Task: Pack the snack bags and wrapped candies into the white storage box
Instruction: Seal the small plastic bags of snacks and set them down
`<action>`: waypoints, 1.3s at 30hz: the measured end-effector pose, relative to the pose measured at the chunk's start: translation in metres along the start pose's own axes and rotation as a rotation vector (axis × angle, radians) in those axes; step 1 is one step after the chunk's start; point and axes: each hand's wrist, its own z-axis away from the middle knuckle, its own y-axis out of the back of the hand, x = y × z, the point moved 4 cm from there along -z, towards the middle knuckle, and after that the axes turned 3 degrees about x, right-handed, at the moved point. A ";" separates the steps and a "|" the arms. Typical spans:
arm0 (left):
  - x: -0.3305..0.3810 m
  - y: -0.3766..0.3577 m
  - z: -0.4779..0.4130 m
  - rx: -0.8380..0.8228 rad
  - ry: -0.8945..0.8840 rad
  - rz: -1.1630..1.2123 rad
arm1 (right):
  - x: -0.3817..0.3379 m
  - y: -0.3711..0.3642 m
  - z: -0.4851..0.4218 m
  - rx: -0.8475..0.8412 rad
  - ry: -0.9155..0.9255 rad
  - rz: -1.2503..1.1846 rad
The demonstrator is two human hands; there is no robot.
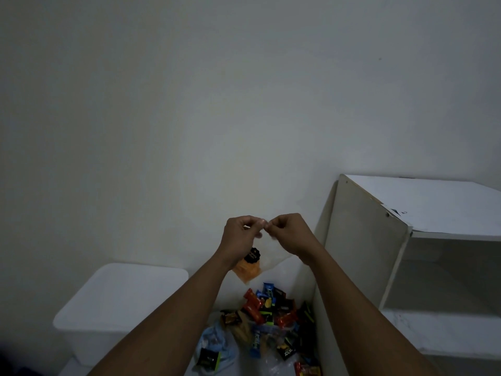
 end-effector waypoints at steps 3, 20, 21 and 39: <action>-0.004 -0.001 -0.004 0.063 0.024 -0.035 | -0.002 -0.008 -0.002 0.013 0.007 0.031; -0.069 0.020 0.013 0.324 0.371 0.167 | 0.057 -0.041 0.032 0.120 -0.208 0.074; -0.074 0.018 0.017 0.293 0.399 0.178 | 0.063 -0.040 0.036 0.175 -0.236 0.044; -0.277 -0.018 0.186 0.070 0.755 -0.106 | 0.265 -0.159 0.216 -0.121 -0.947 -0.327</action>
